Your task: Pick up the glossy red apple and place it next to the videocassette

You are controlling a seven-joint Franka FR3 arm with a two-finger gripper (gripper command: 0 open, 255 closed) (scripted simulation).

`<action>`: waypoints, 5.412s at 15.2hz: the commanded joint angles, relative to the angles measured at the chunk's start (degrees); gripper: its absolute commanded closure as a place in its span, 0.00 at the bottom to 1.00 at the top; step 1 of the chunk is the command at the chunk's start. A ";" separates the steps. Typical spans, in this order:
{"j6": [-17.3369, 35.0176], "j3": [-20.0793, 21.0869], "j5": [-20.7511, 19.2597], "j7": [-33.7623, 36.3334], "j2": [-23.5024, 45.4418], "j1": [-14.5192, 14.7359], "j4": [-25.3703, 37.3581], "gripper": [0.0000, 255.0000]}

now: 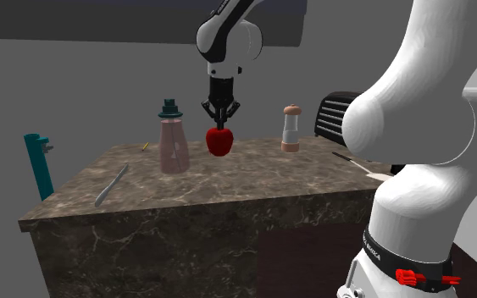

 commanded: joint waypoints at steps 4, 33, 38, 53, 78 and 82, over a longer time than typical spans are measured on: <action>-3.85 -0.23 1.89 -1.51 -2.15 -0.05 2.13 1.00; -22.23 -6.05 9.96 -11.48 -15.15 -0.98 9.16 1.00; -22.97 -12.12 13.15 -19.29 -24.05 -1.05 0.87 1.00; -28.60 -30.63 10.13 -39.58 -42.89 -4.40 -14.51 1.00; -19.97 -43.22 2.89 -52.69 -48.23 -9.70 -29.34 1.00; -16.67 -43.50 2.75 -52.94 -47.75 -9.79 -32.17 1.00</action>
